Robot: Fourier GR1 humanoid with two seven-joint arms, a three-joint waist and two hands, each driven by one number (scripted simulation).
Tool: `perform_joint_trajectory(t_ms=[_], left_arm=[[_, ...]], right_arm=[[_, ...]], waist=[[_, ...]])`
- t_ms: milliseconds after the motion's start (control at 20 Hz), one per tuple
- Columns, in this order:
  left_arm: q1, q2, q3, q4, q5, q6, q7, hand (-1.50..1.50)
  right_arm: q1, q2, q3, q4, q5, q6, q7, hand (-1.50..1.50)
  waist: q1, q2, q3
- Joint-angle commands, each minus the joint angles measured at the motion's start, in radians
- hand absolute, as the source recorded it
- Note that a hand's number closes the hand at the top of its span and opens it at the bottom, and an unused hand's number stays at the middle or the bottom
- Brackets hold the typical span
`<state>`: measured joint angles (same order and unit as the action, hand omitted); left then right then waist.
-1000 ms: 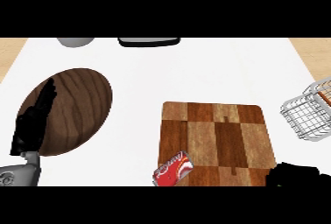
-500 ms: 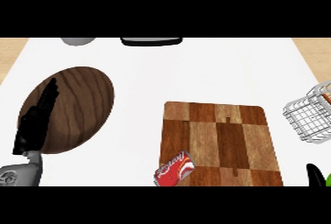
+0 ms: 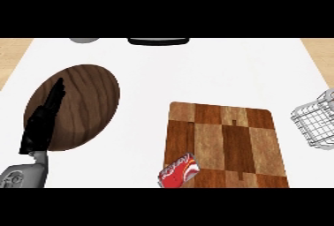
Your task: Pick the lemon from the cutting board and place it in the tiered basket
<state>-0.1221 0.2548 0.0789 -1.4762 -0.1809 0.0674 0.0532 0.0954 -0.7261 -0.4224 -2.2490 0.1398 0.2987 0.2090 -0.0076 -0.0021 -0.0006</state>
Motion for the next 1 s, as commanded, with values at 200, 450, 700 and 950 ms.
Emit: perform_joint_trajectory(t_ms=[200, 450, 700, 950], left_arm=[[-0.037, 0.012, 0.017, 0.015, 0.007, -0.022, 0.005, 0.0], [-0.024, -0.026, -0.009, 0.048, -0.029, 0.008, -0.033, 0.0], [-0.034, -0.03, -0.005, 0.027, -0.046, 0.015, -0.01, 0.0], [0.006, -0.059, -0.038, -0.036, -0.058, 0.018, 0.024, 0.0]], right_arm=[[-0.091, -0.081, -0.003, 0.173, 0.296, -0.058, -0.104, 1.5], [-0.206, -0.138, 0.011, 0.473, 0.397, -0.124, -0.25, 1.5], [-0.281, -0.157, 0.019, 0.658, 0.4, -0.109, -0.41, 1.5], [-0.29, -0.166, 0.037, 0.875, 0.413, -0.125, -0.606, 1.5]], waist=[[0.02, 0.006, 0.001], [0.023, 0.007, 0.001], [0.015, 0.004, 0.001], [0.023, 0.004, 0.002]])
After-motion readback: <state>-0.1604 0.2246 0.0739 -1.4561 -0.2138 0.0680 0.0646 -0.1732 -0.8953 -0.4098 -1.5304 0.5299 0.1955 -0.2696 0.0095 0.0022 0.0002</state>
